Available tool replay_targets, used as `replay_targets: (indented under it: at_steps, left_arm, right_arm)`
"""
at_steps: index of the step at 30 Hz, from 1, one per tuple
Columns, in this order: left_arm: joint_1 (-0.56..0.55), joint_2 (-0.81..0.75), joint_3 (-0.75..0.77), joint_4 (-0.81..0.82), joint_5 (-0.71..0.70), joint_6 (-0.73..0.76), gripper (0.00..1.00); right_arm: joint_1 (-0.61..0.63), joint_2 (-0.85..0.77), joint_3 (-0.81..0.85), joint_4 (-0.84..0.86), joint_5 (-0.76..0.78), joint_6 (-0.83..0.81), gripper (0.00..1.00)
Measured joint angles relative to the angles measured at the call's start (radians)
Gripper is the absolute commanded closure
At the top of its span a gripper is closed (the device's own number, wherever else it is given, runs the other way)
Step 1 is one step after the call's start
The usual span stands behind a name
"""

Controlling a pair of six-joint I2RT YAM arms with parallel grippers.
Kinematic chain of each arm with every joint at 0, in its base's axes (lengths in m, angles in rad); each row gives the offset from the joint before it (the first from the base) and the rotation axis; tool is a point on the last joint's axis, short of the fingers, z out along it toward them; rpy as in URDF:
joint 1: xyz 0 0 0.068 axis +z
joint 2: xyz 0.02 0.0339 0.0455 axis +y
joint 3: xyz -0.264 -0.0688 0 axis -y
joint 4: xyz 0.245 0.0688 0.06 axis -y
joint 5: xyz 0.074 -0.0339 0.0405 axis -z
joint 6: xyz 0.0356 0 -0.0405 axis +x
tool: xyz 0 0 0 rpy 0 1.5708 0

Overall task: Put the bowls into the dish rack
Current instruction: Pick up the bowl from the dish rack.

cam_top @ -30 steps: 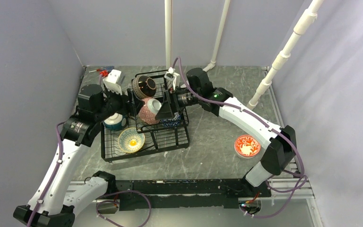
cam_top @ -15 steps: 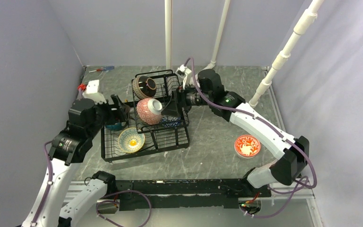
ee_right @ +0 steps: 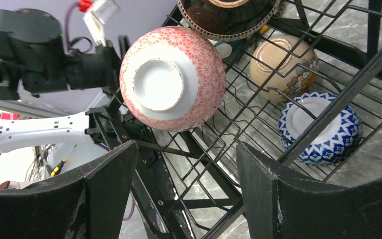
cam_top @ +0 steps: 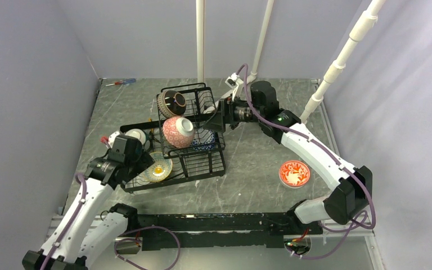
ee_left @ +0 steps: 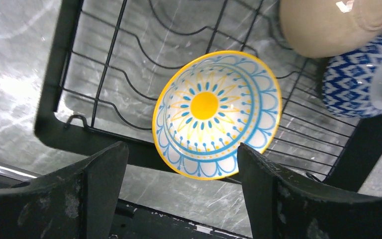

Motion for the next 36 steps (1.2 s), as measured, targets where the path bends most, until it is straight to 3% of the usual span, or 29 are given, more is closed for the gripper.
replay_targets:
  at_steps: [8,12,15,16,21,26,36]
  left_arm:
    - [0.095,0.076,-0.187,0.15,0.13,-0.074,0.39]
    - [0.133,0.09,-0.22,0.219,0.159,-0.081,0.66]
    - [0.145,0.09,-0.236,0.252,0.165,-0.078,0.94]
    - [0.147,0.088,-0.238,0.256,0.167,-0.074,0.97]
    - [0.147,0.032,-0.235,0.255,0.158,-0.048,0.97]
    - [0.148,-0.019,-0.176,0.122,0.111,-0.013,0.97]
    - [0.148,-0.084,0.175,-0.024,-0.134,0.152,0.97]
  right_arm:
    - [-0.027,-0.016,-0.017,0.01,-0.014,0.007,0.24]
    - [-0.028,-0.016,-0.018,0.01,-0.014,0.007,0.24]
    - [-0.029,-0.016,-0.018,0.01,-0.014,0.007,0.23]
    - [-0.03,-0.016,-0.018,0.01,-0.014,0.007,0.23]
    - [-0.036,-0.025,-0.018,0.01,-0.014,0.007,0.22]
    - [-0.039,-0.03,-0.017,0.011,-0.015,0.008,0.2]
    - [-0.039,-0.014,0.001,0.024,-0.06,0.036,0.19]
